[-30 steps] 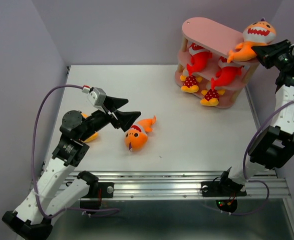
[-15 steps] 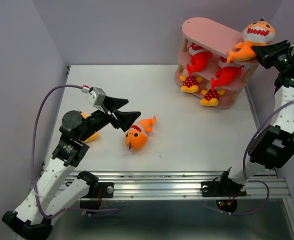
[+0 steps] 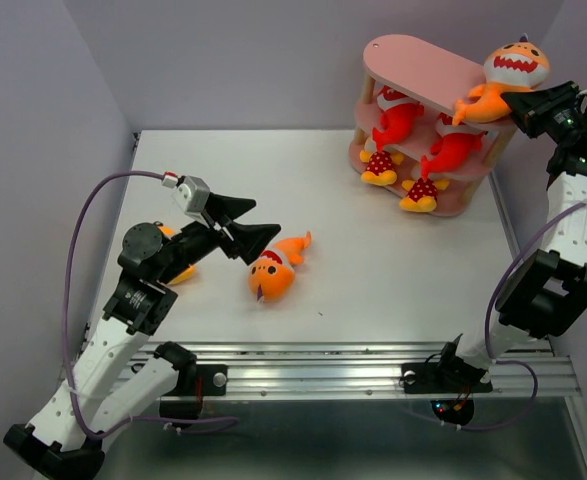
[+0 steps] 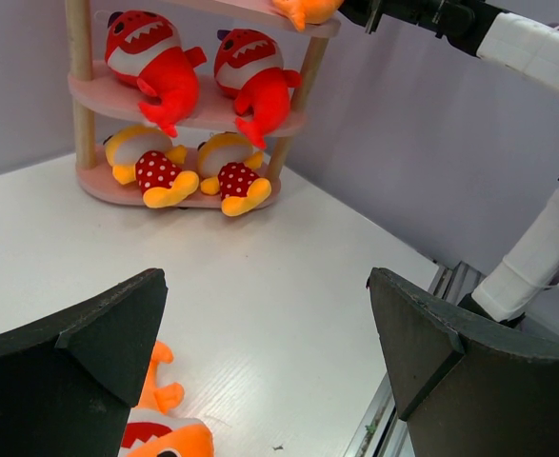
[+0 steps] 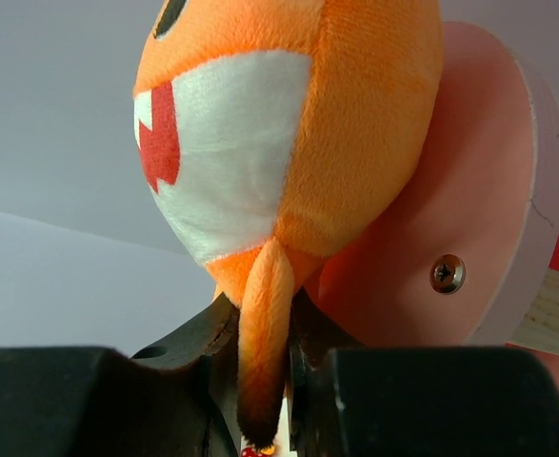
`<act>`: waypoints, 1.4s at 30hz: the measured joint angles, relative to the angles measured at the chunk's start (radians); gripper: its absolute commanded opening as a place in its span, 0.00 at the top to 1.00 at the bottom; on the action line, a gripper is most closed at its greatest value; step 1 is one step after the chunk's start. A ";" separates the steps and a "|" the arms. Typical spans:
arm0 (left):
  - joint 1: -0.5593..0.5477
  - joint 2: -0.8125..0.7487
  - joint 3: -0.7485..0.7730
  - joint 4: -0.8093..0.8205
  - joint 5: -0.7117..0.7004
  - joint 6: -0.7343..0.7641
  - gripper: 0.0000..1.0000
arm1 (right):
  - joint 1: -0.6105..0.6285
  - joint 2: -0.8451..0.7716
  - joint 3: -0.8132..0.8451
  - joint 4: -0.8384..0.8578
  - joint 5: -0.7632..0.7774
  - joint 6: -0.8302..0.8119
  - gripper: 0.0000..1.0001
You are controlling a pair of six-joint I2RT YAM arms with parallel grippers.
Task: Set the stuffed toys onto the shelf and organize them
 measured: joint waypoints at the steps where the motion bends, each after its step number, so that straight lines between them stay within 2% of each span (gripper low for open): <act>1: 0.000 0.000 0.000 0.000 0.000 0.000 0.01 | 0.000 0.000 0.000 0.000 0.000 0.000 0.78; 7: 0.000 0.000 0.000 0.000 0.000 0.000 0.01 | 0.000 0.000 -0.003 0.006 -0.002 0.003 0.76; 9: 0.000 0.000 0.000 0.000 0.000 0.000 0.01 | 0.000 0.000 -0.004 0.006 -0.002 0.003 0.69; 18: 0.000 -0.002 0.000 0.000 0.000 0.000 0.01 | -0.001 0.000 -0.010 0.017 -0.006 0.003 0.56; 21: 0.000 -0.006 0.000 0.000 0.000 0.000 0.01 | -0.004 0.000 -0.011 0.018 -0.008 0.002 0.41; 24: 0.000 -0.012 0.000 0.000 0.000 0.000 0.01 | -0.010 -0.002 -0.012 0.026 -0.011 0.004 0.32; 33: 0.000 -0.016 0.000 0.000 0.000 0.000 0.01 | -0.021 -0.025 -0.017 0.024 -0.013 -0.001 0.16; 38: 0.000 -0.021 0.000 0.000 0.000 -0.004 0.01 | -0.027 -0.039 -0.030 0.028 -0.013 -0.001 0.04; 42: 0.000 -0.026 0.000 0.000 0.000 -0.008 0.01 | -0.028 -0.057 -0.037 0.027 -0.013 -0.008 0.00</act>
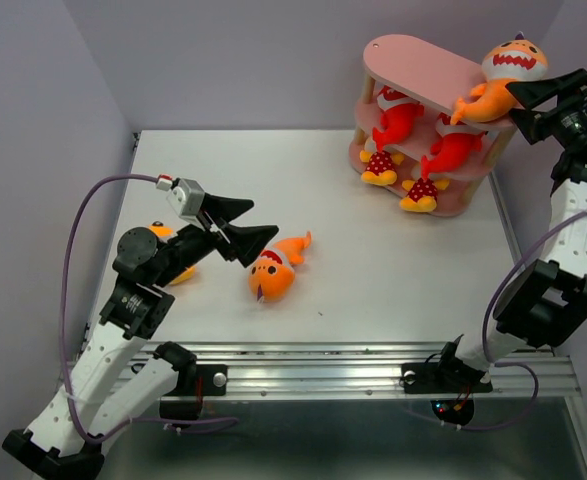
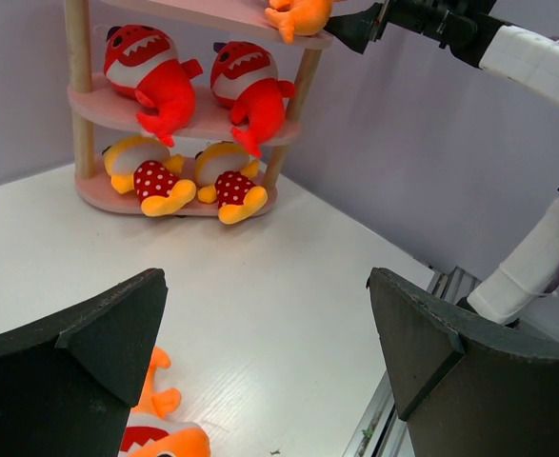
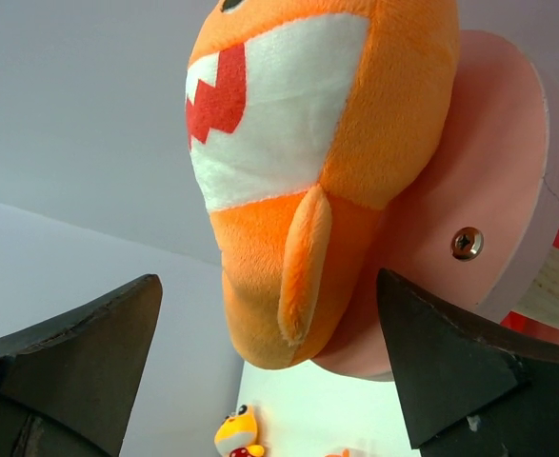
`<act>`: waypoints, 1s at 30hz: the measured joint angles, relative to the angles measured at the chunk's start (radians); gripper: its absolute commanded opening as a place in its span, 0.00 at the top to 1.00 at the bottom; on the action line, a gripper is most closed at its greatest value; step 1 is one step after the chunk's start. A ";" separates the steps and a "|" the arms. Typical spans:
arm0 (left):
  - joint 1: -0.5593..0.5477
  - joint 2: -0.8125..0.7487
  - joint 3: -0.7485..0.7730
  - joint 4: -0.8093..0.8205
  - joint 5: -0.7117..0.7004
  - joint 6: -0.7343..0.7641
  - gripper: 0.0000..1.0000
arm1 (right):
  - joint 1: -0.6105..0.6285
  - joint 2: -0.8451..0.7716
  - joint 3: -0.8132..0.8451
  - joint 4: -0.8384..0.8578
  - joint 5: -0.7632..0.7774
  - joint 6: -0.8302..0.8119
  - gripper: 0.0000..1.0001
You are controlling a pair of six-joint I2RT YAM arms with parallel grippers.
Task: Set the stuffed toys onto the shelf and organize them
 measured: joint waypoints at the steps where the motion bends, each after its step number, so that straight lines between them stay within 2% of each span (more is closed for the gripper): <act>1: 0.000 -0.001 0.000 0.000 0.000 0.000 0.01 | 0.000 -0.005 -0.005 0.000 0.000 -0.003 0.00; 8: 0.000 -0.003 0.000 -0.008 -0.004 0.001 0.01 | -0.012 -0.058 -0.045 -0.008 0.000 -0.034 0.00; 16: 0.000 -0.026 0.000 -0.055 -0.047 0.002 0.01 | -0.061 -0.220 -0.120 -0.006 -0.021 -0.073 0.00; 22: 0.000 -0.034 0.000 -0.103 -0.068 0.002 0.01 | -0.104 -0.342 -0.205 -0.027 -0.149 -0.150 0.00; 26: 0.000 -0.032 0.000 -0.129 -0.067 0.006 0.01 | -0.103 -0.402 -0.170 -0.247 -0.225 -0.380 0.00; 30: 0.000 -0.010 -0.001 -0.151 -0.087 0.012 0.01 | -0.103 -0.419 -0.003 -0.575 -0.254 -0.660 0.00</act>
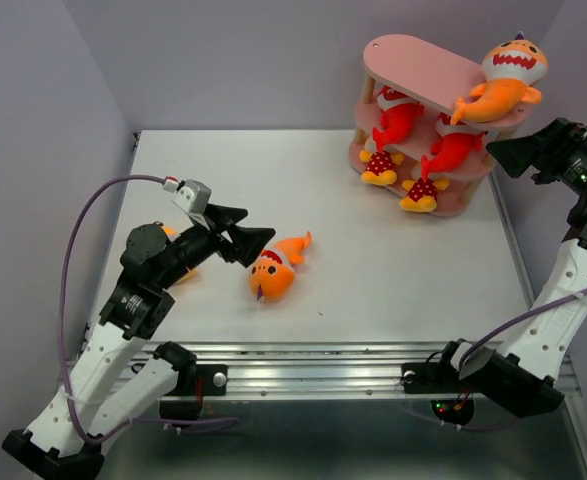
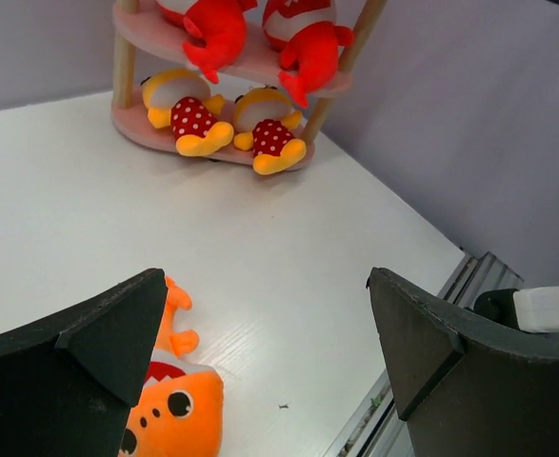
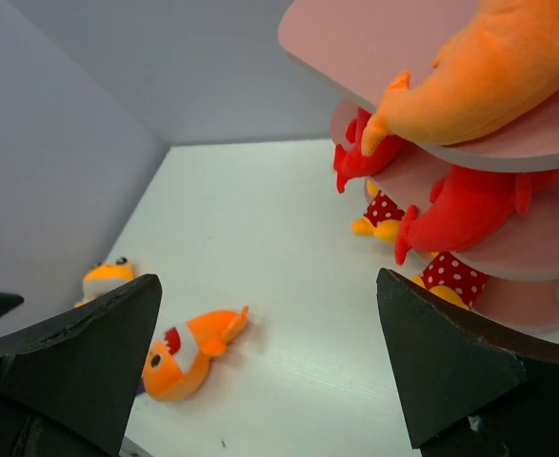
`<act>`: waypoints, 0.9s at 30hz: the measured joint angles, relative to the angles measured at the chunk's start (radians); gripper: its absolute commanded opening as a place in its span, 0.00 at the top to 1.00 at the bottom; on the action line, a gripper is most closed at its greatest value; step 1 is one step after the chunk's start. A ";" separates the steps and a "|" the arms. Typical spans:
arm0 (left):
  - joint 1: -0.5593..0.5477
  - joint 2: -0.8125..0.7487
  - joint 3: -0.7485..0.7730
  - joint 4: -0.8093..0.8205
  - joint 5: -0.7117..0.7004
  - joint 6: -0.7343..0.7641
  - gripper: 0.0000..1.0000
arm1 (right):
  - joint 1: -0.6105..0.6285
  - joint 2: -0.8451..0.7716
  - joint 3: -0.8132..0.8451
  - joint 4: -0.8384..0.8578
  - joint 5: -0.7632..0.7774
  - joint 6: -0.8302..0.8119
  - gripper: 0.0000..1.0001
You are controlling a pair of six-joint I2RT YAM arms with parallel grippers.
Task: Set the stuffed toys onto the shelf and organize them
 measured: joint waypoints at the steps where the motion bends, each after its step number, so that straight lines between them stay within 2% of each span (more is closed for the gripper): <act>1: 0.000 0.023 0.000 -0.011 -0.007 0.001 0.01 | 0.000 -0.007 0.025 -0.050 -0.005 -0.051 0.00; 6: 0.003 0.156 0.000 -0.013 -0.002 0.001 0.01 | 0.000 -0.068 0.021 -0.234 -0.029 -0.238 0.00; 9: 0.010 0.256 -0.003 -0.014 0.002 0.002 0.02 | 0.026 -0.095 -0.065 -0.295 -0.033 -0.325 0.00; 14: 0.020 0.405 -0.024 -0.038 0.015 0.003 0.11 | 0.118 -0.081 -0.213 -0.403 -0.011 -0.480 0.00; 18: 0.020 0.486 -0.026 -0.083 0.009 0.003 0.12 | 0.141 -0.066 -0.273 -0.492 0.005 -0.625 0.00; 25: 0.020 0.455 -0.088 -0.161 -0.101 -0.071 0.14 | 0.142 -0.093 -0.333 -0.614 0.011 -0.864 0.00; 27: 0.020 0.444 -0.108 -0.172 -0.122 -0.108 0.18 | 0.145 -0.091 -0.349 -0.636 0.013 -0.908 0.00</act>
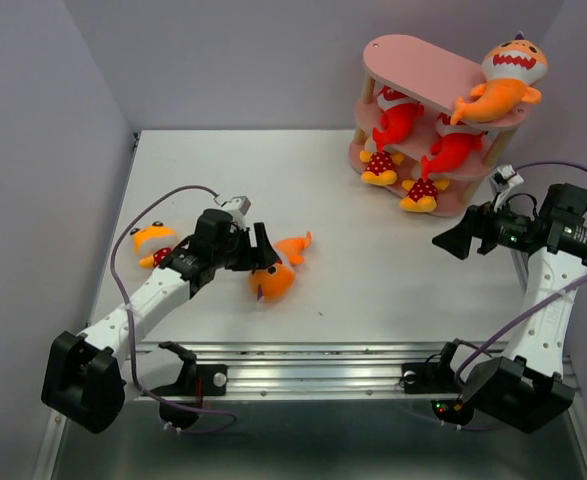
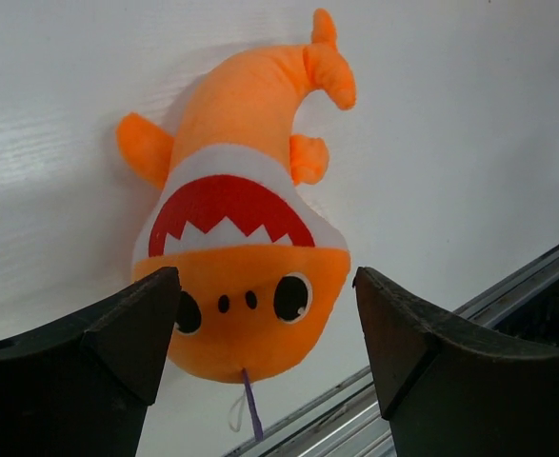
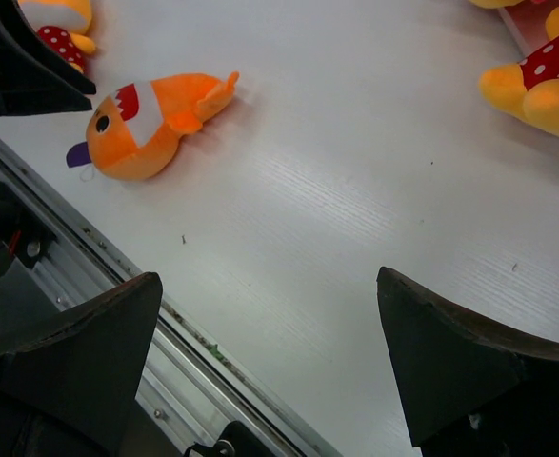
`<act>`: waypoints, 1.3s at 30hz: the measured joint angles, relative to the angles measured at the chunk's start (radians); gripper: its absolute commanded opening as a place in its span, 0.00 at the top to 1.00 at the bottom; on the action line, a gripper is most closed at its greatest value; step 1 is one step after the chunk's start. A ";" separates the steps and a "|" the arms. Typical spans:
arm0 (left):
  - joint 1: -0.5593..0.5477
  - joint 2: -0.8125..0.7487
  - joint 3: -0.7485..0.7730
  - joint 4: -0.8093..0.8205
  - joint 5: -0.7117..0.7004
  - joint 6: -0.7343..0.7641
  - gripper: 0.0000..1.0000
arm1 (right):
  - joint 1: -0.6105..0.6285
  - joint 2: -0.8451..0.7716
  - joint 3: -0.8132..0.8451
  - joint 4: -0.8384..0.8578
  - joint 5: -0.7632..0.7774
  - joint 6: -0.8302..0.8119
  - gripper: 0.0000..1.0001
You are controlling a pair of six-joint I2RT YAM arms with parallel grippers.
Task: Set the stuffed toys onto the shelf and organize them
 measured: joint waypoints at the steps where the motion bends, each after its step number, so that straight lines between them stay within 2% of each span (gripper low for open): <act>1: 0.000 -0.001 -0.012 -0.006 -0.011 -0.025 0.19 | 0.005 0.002 -0.009 -0.009 0.003 -0.019 0.00; 5: 0.000 0.018 -0.055 -0.029 -0.042 -0.105 0.19 | 0.048 0.010 -0.034 -0.006 0.012 -0.042 0.00; 13: -0.037 0.047 -0.097 -0.005 -0.049 -0.205 0.19 | 0.192 0.018 -0.080 0.074 0.058 0.021 0.00; 31: -0.063 0.098 -0.097 0.063 -0.041 -0.229 0.20 | 0.211 0.005 -0.137 0.143 0.083 0.067 0.00; 34: -0.063 0.098 -0.097 0.063 -0.041 -0.229 0.24 | 0.211 0.005 -0.139 0.143 0.085 0.067 0.00; 38: -0.063 0.098 -0.097 0.066 -0.039 -0.228 0.36 | 0.211 0.005 -0.141 0.143 0.086 0.067 0.00; 39: -0.063 0.098 -0.099 0.071 -0.036 -0.227 0.43 | 0.211 0.005 -0.141 0.143 0.086 0.067 0.00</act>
